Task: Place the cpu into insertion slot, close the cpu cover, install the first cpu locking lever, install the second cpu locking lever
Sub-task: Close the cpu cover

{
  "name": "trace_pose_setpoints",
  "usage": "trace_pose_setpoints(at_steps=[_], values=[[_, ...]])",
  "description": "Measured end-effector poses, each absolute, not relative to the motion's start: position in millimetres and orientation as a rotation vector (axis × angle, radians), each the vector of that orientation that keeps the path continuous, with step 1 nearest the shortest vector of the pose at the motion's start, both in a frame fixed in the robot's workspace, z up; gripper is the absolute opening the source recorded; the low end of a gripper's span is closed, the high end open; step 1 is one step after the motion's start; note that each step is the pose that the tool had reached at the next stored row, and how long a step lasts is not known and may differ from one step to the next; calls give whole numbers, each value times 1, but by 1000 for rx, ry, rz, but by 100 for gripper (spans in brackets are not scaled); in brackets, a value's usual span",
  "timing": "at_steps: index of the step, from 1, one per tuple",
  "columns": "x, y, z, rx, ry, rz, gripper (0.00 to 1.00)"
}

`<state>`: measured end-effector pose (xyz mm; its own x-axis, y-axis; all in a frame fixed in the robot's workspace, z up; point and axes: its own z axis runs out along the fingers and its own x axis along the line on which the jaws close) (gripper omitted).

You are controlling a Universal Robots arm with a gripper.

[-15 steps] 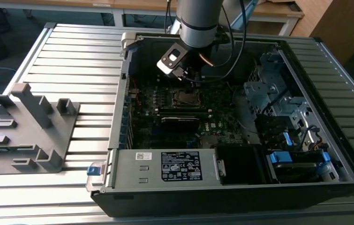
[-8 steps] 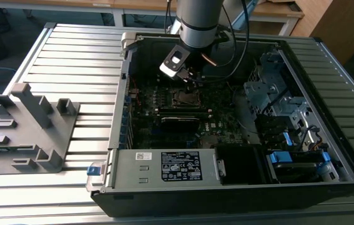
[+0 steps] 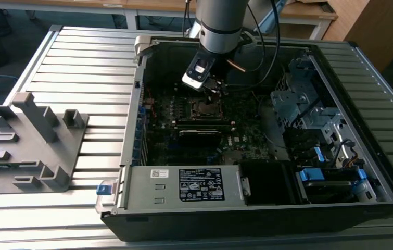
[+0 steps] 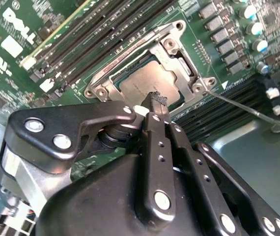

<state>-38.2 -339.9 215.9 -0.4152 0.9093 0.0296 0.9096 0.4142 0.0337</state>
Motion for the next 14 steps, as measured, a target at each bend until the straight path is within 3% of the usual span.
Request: trace_pose_setpoints(at_steps=[14], values=[[-38, -340, 216, -1542, -2726, -69, 11]])
